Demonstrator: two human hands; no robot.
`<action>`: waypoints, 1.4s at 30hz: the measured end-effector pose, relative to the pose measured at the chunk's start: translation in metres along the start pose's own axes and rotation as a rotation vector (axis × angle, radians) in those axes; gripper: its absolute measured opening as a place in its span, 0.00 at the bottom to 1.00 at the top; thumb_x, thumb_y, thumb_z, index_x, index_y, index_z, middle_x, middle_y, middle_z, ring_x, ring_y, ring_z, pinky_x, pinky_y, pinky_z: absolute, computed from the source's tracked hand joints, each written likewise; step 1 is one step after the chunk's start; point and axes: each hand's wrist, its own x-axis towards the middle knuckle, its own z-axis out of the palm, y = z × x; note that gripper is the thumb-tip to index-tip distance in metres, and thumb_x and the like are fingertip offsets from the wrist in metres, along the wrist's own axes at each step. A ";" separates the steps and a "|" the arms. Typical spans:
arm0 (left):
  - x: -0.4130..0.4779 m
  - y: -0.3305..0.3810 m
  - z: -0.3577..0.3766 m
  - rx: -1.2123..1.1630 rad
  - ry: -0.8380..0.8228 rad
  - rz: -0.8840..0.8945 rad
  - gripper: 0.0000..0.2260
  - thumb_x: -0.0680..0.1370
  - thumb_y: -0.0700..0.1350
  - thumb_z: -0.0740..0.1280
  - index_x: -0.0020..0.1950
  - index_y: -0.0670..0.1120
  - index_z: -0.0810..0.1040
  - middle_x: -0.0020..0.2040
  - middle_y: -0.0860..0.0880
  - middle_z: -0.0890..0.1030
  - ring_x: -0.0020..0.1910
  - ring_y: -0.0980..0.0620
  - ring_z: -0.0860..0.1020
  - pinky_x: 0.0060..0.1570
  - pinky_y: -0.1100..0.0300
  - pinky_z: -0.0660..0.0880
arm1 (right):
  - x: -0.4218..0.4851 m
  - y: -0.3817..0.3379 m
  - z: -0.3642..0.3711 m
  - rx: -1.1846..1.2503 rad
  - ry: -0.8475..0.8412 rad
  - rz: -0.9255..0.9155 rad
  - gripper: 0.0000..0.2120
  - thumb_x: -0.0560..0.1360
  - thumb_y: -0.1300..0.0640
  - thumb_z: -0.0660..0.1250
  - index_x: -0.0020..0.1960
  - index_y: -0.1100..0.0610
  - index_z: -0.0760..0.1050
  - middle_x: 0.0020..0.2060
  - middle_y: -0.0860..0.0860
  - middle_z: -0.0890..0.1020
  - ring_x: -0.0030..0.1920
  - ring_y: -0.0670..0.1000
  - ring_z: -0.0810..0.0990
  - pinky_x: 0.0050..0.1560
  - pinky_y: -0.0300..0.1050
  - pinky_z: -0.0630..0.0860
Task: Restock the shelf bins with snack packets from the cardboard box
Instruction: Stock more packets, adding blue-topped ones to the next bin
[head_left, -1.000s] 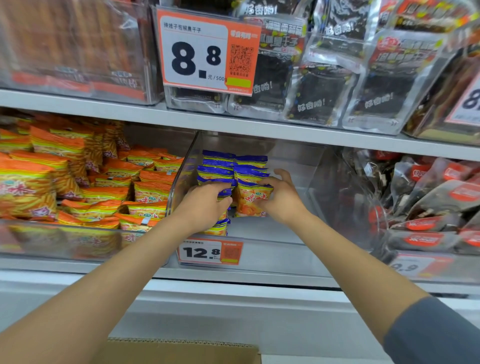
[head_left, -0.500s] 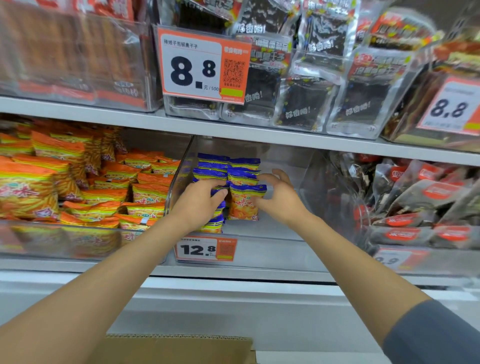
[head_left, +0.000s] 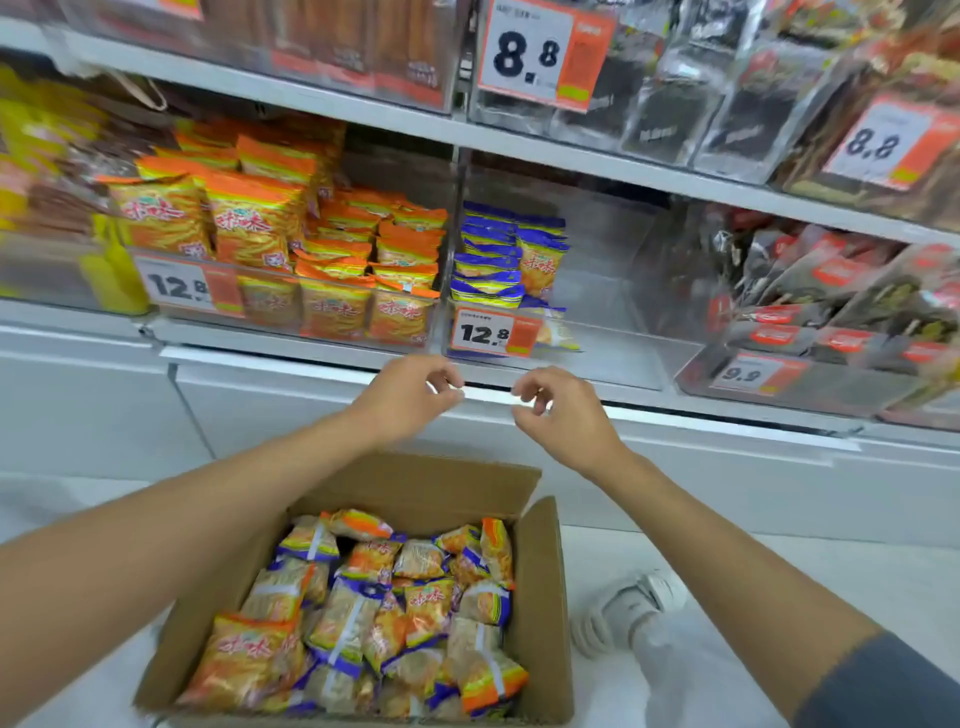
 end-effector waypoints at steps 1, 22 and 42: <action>-0.015 -0.018 0.001 -0.007 -0.039 -0.052 0.02 0.76 0.43 0.70 0.46 0.49 0.79 0.39 0.54 0.78 0.36 0.57 0.75 0.38 0.61 0.71 | -0.011 0.001 0.015 0.013 -0.057 0.019 0.05 0.72 0.61 0.69 0.46 0.53 0.78 0.41 0.48 0.79 0.38 0.48 0.75 0.44 0.41 0.73; -0.124 -0.188 0.024 -0.021 -0.268 -0.591 0.03 0.79 0.37 0.66 0.51 0.41 0.79 0.44 0.43 0.80 0.37 0.63 0.76 0.38 0.77 0.69 | -0.106 0.032 0.323 -0.166 -0.992 0.096 0.47 0.70 0.42 0.74 0.79 0.53 0.50 0.74 0.55 0.62 0.74 0.60 0.57 0.73 0.57 0.59; -0.097 -0.135 0.033 -0.497 -0.423 -0.673 0.16 0.75 0.50 0.72 0.60 0.48 0.76 0.56 0.47 0.83 0.54 0.45 0.83 0.56 0.43 0.77 | -0.050 0.013 0.165 0.719 -0.687 0.475 0.20 0.75 0.52 0.72 0.64 0.54 0.73 0.52 0.52 0.84 0.50 0.50 0.84 0.53 0.43 0.81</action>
